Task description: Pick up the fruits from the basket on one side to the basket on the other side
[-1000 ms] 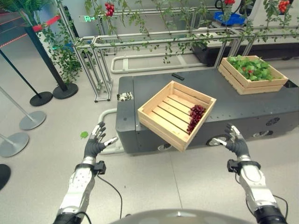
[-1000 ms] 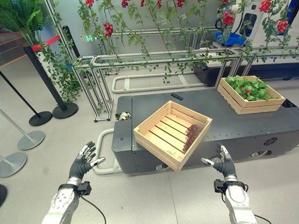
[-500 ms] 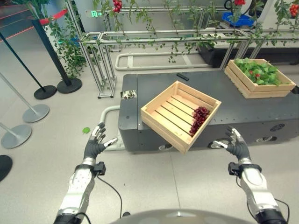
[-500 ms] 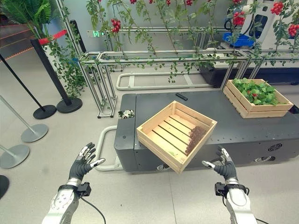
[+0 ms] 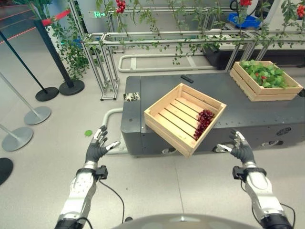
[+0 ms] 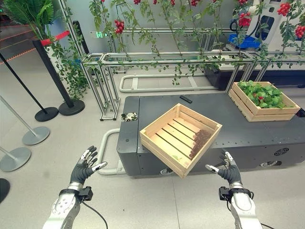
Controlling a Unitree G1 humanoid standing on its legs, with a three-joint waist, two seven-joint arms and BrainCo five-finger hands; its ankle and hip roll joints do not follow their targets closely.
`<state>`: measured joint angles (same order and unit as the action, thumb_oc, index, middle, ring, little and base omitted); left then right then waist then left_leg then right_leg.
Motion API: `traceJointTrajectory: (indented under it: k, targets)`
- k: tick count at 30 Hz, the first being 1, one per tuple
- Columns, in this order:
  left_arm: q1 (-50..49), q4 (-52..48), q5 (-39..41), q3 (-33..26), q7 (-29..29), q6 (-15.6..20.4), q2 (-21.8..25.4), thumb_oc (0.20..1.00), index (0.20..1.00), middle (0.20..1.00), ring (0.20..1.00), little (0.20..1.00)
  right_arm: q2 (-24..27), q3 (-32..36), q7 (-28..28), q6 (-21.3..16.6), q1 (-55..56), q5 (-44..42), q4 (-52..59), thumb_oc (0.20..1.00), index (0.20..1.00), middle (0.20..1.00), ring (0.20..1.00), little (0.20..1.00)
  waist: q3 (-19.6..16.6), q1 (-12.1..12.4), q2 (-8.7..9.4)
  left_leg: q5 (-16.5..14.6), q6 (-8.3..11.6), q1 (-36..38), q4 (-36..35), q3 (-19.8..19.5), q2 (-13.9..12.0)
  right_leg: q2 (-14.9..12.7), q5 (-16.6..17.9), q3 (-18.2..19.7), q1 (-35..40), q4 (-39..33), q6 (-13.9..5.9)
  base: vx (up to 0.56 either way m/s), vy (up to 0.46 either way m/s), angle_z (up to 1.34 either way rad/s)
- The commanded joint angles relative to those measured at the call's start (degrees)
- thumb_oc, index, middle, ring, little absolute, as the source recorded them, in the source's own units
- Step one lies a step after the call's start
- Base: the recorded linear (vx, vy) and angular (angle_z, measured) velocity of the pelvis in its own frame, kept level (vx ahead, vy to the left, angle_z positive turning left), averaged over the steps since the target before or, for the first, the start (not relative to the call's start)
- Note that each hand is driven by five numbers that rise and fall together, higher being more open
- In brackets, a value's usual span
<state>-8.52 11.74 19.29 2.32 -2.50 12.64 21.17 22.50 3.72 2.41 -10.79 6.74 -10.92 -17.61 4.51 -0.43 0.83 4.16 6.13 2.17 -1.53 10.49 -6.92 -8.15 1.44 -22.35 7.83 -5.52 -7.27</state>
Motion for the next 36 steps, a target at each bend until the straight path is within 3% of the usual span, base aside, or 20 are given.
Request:
traceJointTrajectory:
  k: [1, 3, 6, 8, 11, 12, 14, 15, 19, 21, 23, 25, 26, 27, 30, 32, 33, 34, 35, 36]
  targets:
    - [3.8, -0.5, -0.3, -2.9, -0.8, 2.5, 1.4, 1.000, 1.000, 1.000, 1.000, 1.000, 2.4, 2.5, -0.7, -2.7, -3.7, -2.0, 5.3, 1.000, 1.000, 1.000, 1.000, 1.000, 4.0, 0.4, 2.41, -7.5, -0.01, -5.4, 16.1, -0.2, -0.1, 2.3, -6.4, 0.6, -0.3, 2.6, 3.21, -0.06, -0.167, 0.17]
    - [4.1, -0.4, 0.3, -3.2, -1.0, 2.8, 1.3, 1.000, 1.000, 1.000, 1.000, 1.000, 2.6, 2.6, -0.5, -3.0, -3.8, -2.7, 5.6, 1.000, 1.000, 1.000, 1.000, 1.000, 5.3, 1.1, 2.52, -4.2, 1.65, -9.2, 24.9, -1.5, -1.5, 3.4, -6.8, 0.6, 1.6, 1.4, 4.21, -0.04, -0.195, 0.07]
    - [4.4, -0.4, 0.8, -4.0, -1.8, 3.1, 1.5, 1.000, 1.000, 1.000, 1.000, 1.000, 2.8, 2.6, -0.7, -2.8, -3.7, -3.2, 6.4, 1.000, 1.000, 1.000, 1.000, 1.000, 7.2, 2.2, 2.87, 0.6, 2.87, -14.0, 31.0, -5.3, -0.8, 3.9, -7.2, 0.7, 2.8, 0.8, 5.26, -0.02, -0.117, -0.12]
    - [4.5, -0.4, 0.6, -4.3, -2.2, 3.1, 1.5, 1.000, 1.000, 1.000, 1.000, 1.000, 2.7, 2.6, -0.6, -2.8, -3.7, -3.4, 6.4, 1.000, 1.000, 1.000, 1.000, 1.000, 7.1, 1.9, 2.85, 0.3, 2.45, -15.3, 30.1, -5.7, -0.4, 4.1, -7.6, 0.3, 2.7, 0.8, 5.30, 0.03, -0.064, 0.14]
    - [4.3, -0.5, -0.6, -4.8, -3.0, 3.3, 1.6, 1.000, 1.000, 1.000, 1.000, 1.000, 2.7, 2.6, 0.0, -3.0, -4.2, -3.4, 5.6, 1.000, 1.000, 1.000, 1.000, 1.000, 6.8, 2.1, 1.46, -0.4, 1.13, -14.8, 15.9, -6.3, -1.0, 5.3, -8.1, -0.1, 2.9, 0.6, 4.07, 0.14, 0.074, 0.10]
    - [4.0, -0.4, -1.0, -5.1, -4.0, 3.5, 1.9, 1.000, 1.000, 1.000, 1.000, 1.000, 2.9, 2.3, 0.4, -3.6, -4.6, -3.5, 5.1, 1.000, 1.000, 1.000, 1.000, 1.000, 6.8, 2.5, 0.88, 3.8, 1.93, -14.1, 6.5, -7.8, -2.3, 5.8, -8.4, 0.3, 2.9, 0.6, 3.37, 0.15, 0.101, 0.09]
    - [4.0, -0.8, -1.2, -5.4, -4.4, 3.8, 2.3, 1.000, 1.000, 1.000, 1.000, 1.000, 3.5, 2.1, 0.6, -3.6, -5.0, -3.3, 4.8, 1.000, 1.000, 1.000, 1.000, 1.000, 6.9, 2.7, 0.82, 4.7, 2.29, -14.2, 3.9, -8.8, -2.4, 5.7, -8.4, 0.7, 2.7, 0.5, 3.07, 0.10, 0.088, -0.05]
    - [3.6, -0.5, -1.2, -6.2, -5.1, 4.2, 2.7, 1.000, 1.000, 1.000, 1.000, 1.000, 4.1, 1.0, 0.6, -3.5, -6.3, -3.1, 3.9, 1.000, 1.000, 1.000, 1.000, 1.000, 7.0, 3.5, 0.90, 3.4, 2.04, -13.4, 4.1, -10.7, -2.0, 5.7, -8.5, 2.1, 2.4, 0.5, 2.58, 0.10, 0.154, -0.15]
    - [3.3, -1.0, -1.5, -7.0, -5.6, 4.9, 3.0, 1.000, 1.000, 1.000, 1.000, 1.000, 4.1, 0.4, 0.3, -3.5, -7.1, -2.4, 3.4, 1.000, 1.000, 1.000, 1.000, 1.000, 5.9, 4.0, 1.05, 2.5, 1.75, -12.7, 3.4, -9.9, -1.1, 4.5, -8.0, 2.9, 1.2, 0.5, 1.30, 0.11, 0.193, -0.69]
    - [3.6, -1.0, -2.1, -7.3, -5.9, 5.1, 3.4, 1.000, 1.000, 1.000, 1.000, 1.000, 3.6, 0.0, 0.4, -3.1, -7.5, -1.6, 3.0, 1.000, 1.000, 1.000, 1.000, 1.000, 5.6, 4.3, 2.44, -1.4, -0.46, -13.7, 7.5, -8.7, 1.1, 1.5, -7.8, 3.3, 2.1, 1.3, 0.10, 0.25, 0.326, -0.15]
    - [3.4, -1.2, -2.1, -7.6, -6.0, 5.1, 3.7, 1.000, 1.000, 1.000, 1.000, 1.000, 3.2, -0.1, 0.2, -3.0, -7.5, -1.5, 3.1, 1.000, 1.000, 1.000, 1.000, 1.000, 5.4, 4.5, 2.97, -2.6, -1.22, -14.0, 9.0, -7.8, 1.6, 0.2, -8.5, 3.6, 1.4, 4.1, -0.36, 0.18, 0.249, 0.01]
    - [3.2, -2.2, -2.8, -8.4, -6.1, 5.1, 5.0, 1.000, 1.000, 1.000, 1.000, 1.000, 2.3, -1.0, -0.6, -2.8, -8.2, -0.9, 3.4, 1.000, 1.000, 1.000, 1.000, 1.000, 5.4, 4.8, 3.81, -4.8, -3.03, -13.0, 9.7, -6.5, 2.5, -1.7, -9.0, 4.4, -1.8, 12.0, -1.56, 0.17, 0.311, -0.25]
    - [3.0, -2.8, -3.5, -8.5, -6.0, 5.1, 5.9, 1.000, 1.000, 1.000, 1.000, 1.000, 1.5, -1.4, -1.1, -2.8, -8.2, -0.4, 3.6, 1.000, 1.000, 1.000, 1.000, 1.000, 6.0, 4.4, 4.26, -6.1, -4.21, -11.4, 9.7, -5.4, 3.6, -3.7, -5.6, 6.2, -7.3, 22.6, -3.91, 0.21, 0.410, -0.37]
    - [3.3, -3.0, -3.7, -8.3, -5.9, 4.9, 6.1, 1.000, 1.000, 1.000, 1.000, 1.000, 1.3, -1.1, -1.4, -2.7, -8.0, 0.0, 3.9, 1.000, 1.000, 1.000, 1.000, 1.000, 6.4, 3.6, 4.04, -6.6, -5.09, -10.7, 9.8, -5.6, 4.3, -4.2, -3.6, 7.4, -9.2, 27.4, -4.72, 0.18, 0.402, -0.39]
    - [3.7, -3.3, -4.3, -8.1, -6.1, 4.9, 6.6, 1.000, 1.000, 1.000, 1.000, 1.000, 0.9, -1.2, -1.5, -2.7, -8.2, 0.2, 4.9, 1.000, 1.000, 1.000, 1.000, 1.000, 7.4, 2.7, 2.53, -6.8, -6.35, -9.3, 9.0, -5.5, 4.3, -4.0, -2.5, 8.0, -14.1, 34.4, -3.82, 0.08, 0.207, 0.06]
    - [3.1, -4.4, -5.3, -8.2, -5.8, 4.6, 6.9, 1.000, 1.000, 1.000, 1.000, 1.000, 0.7, -1.2, -1.3, -2.6, -8.2, 0.6, 5.1, 1.000, 1.000, 1.000, 1.000, 1.000, 7.4, 2.4, 2.06, -7.3, -6.70, -7.3, 7.6, -5.1, 5.0, -4.9, -2.9, 7.0, -15.3, 31.1, -3.28, 0.24, 0.169, -0.27]
    - [3.0, -4.9, -4.9, -8.4, -5.4, 4.7, 6.9, 1.000, 1.000, 1.000, 1.000, 1.000, 1.0, -0.7, -1.3, -2.4, -7.8, 0.6, 4.9, 1.000, 1.000, 1.000, 1.000, 1.000, 7.4, 2.2, 2.02, -7.4, -6.28, -6.2, 6.5, -5.9, 5.6, -4.9, -3.4, 7.7, -14.7, 24.2, -2.91, 0.22, 0.043, -0.34]
    - [3.0, -4.9, -4.9, -8.4, -5.4, 4.7, 6.9, 1.000, 1.000, 1.000, 1.000, 1.000, 1.0, -0.7, -1.3, -2.4, -7.8, 0.6, 4.9, 1.000, 1.000, 1.000, 1.000, 1.000, 7.4, 2.2, 1.97, -7.4, -6.27, -6.1, 6.5, -5.9, 5.5, -4.8, -3.3, 7.6, -14.5, 24.1, -2.91, 0.25, -0.060, -0.17]
    - [3.2, -5.1, -4.4, -8.7, -5.2, 4.9, 7.0, 1.000, 1.000, 1.000, 1.000, 1.000, 1.6, 0.0, -1.4, -2.3, -7.7, 0.8, 5.3, 1.000, 1.000, 1.000, 1.000, 1.000, 7.4, 2.0, 2.41, -7.8, -5.60, -5.8, 6.0, -6.5, 5.7, -5.8, -2.4, 9.7, -14.7, 15.8, -3.22, 0.12, -0.067, 0.00]
    - [3.2, -5.1, -4.4, -8.7, -5.1, 4.8, 7.0, 1.000, 1.000, 1.000, 1.000, 1.000, 1.6, 0.0, -1.4, -2.2, -7.6, 0.8, 5.3, 1.000, 1.000, 1.000, 1.000, 1.000, 7.5, 2.0, 2.31, -7.9, -5.57, -5.6, 6.0, -6.5, 5.6, -5.6, -2.2, 9.6, -14.3, 15.2, -3.22, 0.19, -0.153, 0.11]
